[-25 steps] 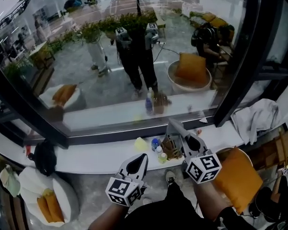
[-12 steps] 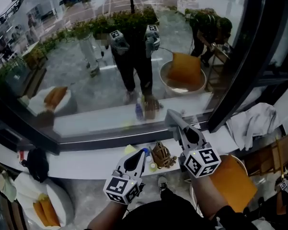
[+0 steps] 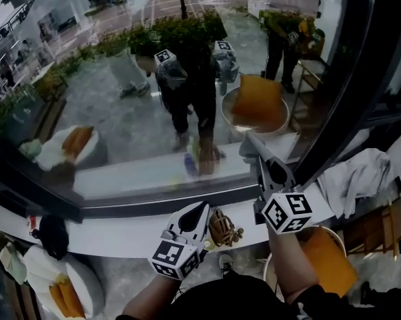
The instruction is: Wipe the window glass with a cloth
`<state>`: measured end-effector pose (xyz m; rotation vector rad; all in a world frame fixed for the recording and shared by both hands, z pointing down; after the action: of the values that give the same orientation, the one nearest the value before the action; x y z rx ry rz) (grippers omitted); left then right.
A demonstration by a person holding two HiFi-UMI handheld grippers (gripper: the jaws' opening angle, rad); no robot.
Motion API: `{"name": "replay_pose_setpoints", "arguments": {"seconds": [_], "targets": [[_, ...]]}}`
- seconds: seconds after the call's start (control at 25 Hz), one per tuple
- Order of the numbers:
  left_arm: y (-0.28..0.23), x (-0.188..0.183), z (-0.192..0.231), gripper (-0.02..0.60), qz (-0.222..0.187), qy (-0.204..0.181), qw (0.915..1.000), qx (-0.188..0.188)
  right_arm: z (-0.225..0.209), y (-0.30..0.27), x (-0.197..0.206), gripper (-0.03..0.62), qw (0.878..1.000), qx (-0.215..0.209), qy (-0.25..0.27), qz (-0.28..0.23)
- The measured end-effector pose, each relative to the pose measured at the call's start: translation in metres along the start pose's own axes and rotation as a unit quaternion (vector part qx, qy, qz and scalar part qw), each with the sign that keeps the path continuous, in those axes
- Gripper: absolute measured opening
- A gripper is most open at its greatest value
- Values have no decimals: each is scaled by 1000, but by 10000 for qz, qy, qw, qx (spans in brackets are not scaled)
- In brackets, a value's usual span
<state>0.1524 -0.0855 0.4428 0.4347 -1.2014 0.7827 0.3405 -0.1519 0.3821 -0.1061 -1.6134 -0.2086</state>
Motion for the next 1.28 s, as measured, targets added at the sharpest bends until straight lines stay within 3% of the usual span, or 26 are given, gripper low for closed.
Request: {"name": "replay_pose_setpoints", "arguments": {"seconds": [0.36,0.6,0.88,1.28], "targets": [[-52,-11,-7,8,-14,43,9997,-243,-63,-44,-4,41,9996,274,-8,-30],[-65,-16,-2,8,-54,-72,9992,-392,-77,-74,-6,41,9997,238,33,-32],[-54,-24,38,8,-134,-50,9985,-527,-55,-112,9,41,9991,343,242,-2],[-33,-48,91,8,-68,-55,9993,-374,-13,-155,5,41,9970,660,402,78]]}}
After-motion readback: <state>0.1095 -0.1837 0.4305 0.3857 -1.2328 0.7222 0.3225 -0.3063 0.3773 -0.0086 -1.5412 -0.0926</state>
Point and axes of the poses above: the fingertips, and each gripper's own axes: y backward along the fingers, z to its left, x out of its underside, the point moved 2 cm from there along y, backward along the fingers, and after that the axes turned 10 degrees about y, right-handed, at the moved point
